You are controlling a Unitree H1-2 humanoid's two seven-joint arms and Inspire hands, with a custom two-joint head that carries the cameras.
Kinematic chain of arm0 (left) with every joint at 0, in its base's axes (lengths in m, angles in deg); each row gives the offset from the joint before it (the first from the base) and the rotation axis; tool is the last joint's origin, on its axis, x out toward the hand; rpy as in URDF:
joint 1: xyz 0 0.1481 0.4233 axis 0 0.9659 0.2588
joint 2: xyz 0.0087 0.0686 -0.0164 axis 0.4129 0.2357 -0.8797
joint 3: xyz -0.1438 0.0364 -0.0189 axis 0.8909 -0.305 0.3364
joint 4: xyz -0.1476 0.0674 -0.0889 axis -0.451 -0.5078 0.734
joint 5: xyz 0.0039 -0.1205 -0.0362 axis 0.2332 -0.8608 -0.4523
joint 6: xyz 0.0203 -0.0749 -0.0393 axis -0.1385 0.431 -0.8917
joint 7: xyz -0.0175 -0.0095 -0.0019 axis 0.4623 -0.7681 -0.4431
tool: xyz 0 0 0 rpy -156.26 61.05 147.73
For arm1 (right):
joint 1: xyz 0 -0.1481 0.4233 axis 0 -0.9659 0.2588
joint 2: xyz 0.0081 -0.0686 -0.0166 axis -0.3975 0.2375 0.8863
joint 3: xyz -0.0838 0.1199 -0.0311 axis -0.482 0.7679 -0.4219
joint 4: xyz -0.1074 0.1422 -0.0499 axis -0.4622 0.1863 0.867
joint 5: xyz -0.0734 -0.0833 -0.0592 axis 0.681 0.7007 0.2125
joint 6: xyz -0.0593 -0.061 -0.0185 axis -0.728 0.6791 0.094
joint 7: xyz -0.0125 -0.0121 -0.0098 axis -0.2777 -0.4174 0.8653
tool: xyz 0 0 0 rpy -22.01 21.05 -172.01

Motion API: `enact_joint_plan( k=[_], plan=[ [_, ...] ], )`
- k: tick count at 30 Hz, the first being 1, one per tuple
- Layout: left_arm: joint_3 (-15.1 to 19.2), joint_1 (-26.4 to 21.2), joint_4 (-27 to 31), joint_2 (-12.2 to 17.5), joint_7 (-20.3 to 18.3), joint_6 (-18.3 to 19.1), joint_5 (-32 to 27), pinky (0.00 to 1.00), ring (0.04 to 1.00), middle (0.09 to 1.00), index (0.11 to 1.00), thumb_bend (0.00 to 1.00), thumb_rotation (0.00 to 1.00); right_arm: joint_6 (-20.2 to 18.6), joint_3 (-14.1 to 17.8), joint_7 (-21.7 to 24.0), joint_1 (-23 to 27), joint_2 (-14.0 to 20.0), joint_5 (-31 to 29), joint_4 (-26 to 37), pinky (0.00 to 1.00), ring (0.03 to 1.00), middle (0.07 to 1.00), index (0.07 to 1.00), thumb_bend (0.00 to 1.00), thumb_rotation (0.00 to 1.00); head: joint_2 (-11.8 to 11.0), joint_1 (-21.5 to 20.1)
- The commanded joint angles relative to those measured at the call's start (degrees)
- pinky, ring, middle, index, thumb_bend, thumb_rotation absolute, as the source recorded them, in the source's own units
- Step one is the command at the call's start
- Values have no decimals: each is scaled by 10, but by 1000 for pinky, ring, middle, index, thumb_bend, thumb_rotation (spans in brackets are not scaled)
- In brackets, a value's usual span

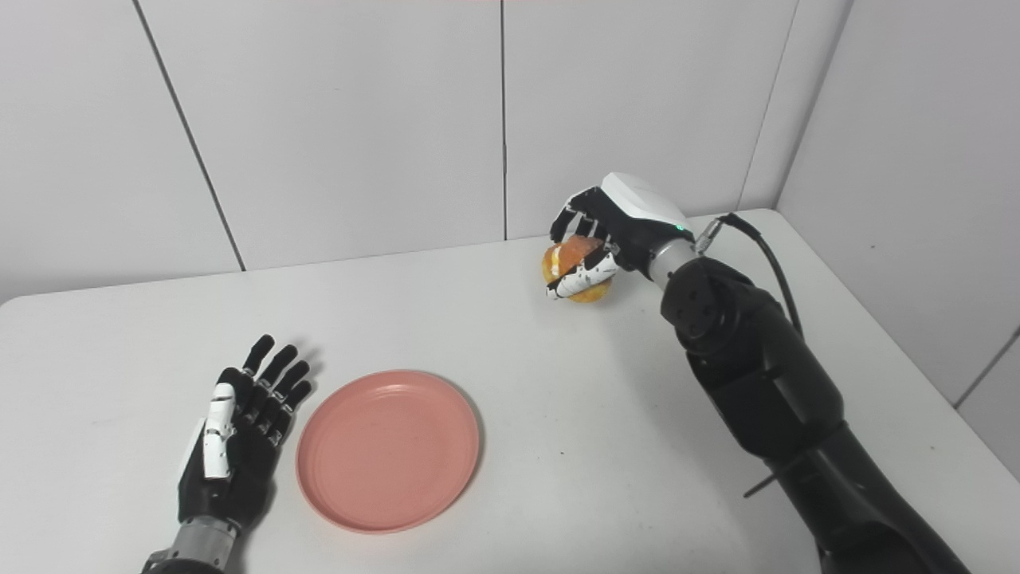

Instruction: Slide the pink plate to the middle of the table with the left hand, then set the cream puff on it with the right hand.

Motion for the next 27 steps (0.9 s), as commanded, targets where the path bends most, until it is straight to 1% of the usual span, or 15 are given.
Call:
enact_joint_plan(
  k=[1, 2, 3, 4, 7, 8, 9, 12, 13, 16, 17, 20, 21, 23, 27],
  plan=[
    [-10, 36, -24, -11, 22, 48, 18, 918, 897, 911, 919, 380, 1000, 4, 5, 5, 12, -1, -8, 40, 357, 416, 444, 537, 516, 4, 1, 5],
    [-13, 36, -21, -14, 25, 49, 23, 914, 894, 910, 920, 382, 1000, 7, 5, 7, 10, -4, -13, 49, 354, 413, 442, 539, 516, 3, 5, 17],
    [-16, 37, -18, -16, 29, 50, 26, 911, 892, 910, 921, 383, 1000, 9, 3, 8, 9, -9, -17, 57, 349, 407, 440, 541, 515, 3, 5, 17],
    [-18, 37, -16, -19, 32, 51, 31, 910, 892, 910, 921, 383, 1000, 10, 1, 11, 8, -12, -21, 63, 343, 401, 436, 541, 515, 2, 10, 33],
    [-22, 36, -10, -27, 43, 57, 40, 907, 892, 907, 916, 388, 1000, 9, -10, 21, 10, -23, -24, 81, 319, 382, 425, 542, 514, 1, 13, 44],
    [-23, 35, -9, -32, 48, 59, 43, 906, 891, 906, 915, 389, 1000, 12, -15, 25, 11, -28, -26, 88, 317, 380, 424, 542, 514, 1, 18, 71],
    [-25, 33, -9, -37, 51, 59, 47, 906, 890, 905, 913, 389, 1000, 15, -18, 28, 10, -31, -29, 94, 312, 380, 427, 543, 514, 0, 21, 89],
    [-31, 30, -10, -49, 63, 59, 61, 897, 887, 902, 907, 395, 1000, 20, -33, 35, 8, -45, -29, 109, 304, 373, 433, 545, 515, 0, 25, 111],
    [-34, 29, -10, -53, 68, 61, 67, 895, 887, 902, 907, 400, 1000, 20, -37, 37, 8, -47, -28, 112, 309, 376, 434, 546, 515, 0, 28, 125],
    [-40, 25, -13, -60, 76, 57, 79, 898, 888, 906, 910, 407, 1000, 22, -48, 43, 6, -58, -27, 117, 320, 386, 439, 546, 515, 0, 31, 136],
    [-42, 23, -15, -63, 78, 56, 82, 899, 888, 906, 911, 408, 1000, 25, -53, 43, 4, -63, -27, 116, 322, 388, 440, 546, 515, 0, 35, 149],
    [-42, 18, -21, -71, 84, 54, 88, 891, 882, 900, 907, 406, 1000, 35, -66, 42, 0, -73, -23, 110, 321, 399, 447, 541, 516, 0, 38, 161],
    [-43, 16, -24, -72, 84, 52, 89, 890, 882, 900, 907, 409, 1000, 38, -73, 41, -1, -76, -20, 107, 317, 398, 446, 542, 516, 0, 41, 169],
    [-44, 13, -27, -76, 87, 49, 94, 884, 881, 899, 906, 411, 1000, 43, -81, 41, -3, -80, -17, 103, 308, 390, 441, 545, 515, 0, 44, 175],
    [-45, 8, -32, -82, 93, 43, 107, 879, 881, 898, 905, 409, 1000, 45, -106, 46, -6, -91, 1, 98, 287, 367, 427, 542, 515, 0, 48, 183]
  ],
)
